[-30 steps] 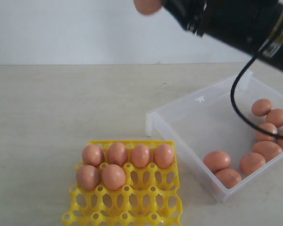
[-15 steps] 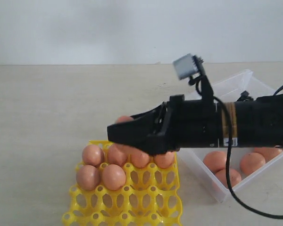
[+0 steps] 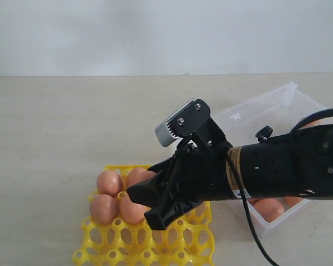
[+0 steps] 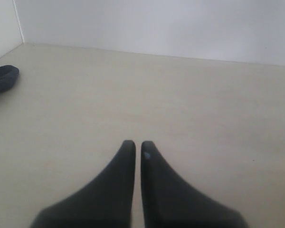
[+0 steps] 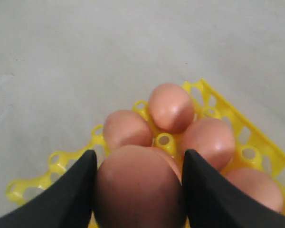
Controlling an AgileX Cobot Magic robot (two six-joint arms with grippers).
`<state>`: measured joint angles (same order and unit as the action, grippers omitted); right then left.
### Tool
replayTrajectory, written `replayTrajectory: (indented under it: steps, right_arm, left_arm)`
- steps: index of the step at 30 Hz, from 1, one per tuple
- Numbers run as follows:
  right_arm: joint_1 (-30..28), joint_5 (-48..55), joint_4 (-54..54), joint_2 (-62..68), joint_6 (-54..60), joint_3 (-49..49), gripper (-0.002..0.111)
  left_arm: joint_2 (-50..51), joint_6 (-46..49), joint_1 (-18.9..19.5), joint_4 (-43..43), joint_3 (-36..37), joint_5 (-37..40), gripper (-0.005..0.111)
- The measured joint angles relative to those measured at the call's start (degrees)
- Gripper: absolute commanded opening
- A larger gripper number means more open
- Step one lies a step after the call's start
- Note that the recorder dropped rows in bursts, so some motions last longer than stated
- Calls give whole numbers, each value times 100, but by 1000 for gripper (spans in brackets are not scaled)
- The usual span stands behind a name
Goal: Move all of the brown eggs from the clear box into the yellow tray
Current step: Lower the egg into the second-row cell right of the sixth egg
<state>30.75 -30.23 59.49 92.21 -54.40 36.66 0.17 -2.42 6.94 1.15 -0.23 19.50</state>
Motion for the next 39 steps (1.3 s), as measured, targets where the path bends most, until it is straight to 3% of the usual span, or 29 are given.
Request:
replayTrajectory:
  steps: [18,39]
  right_arm:
    - [0,-55,-201,467,212,0,0]
    - [0,388,-898,479,1223,0,0]
  left_arm:
    - [0,0,0,0,0,0,4]
    - [0,0,0,0,0,0,4]
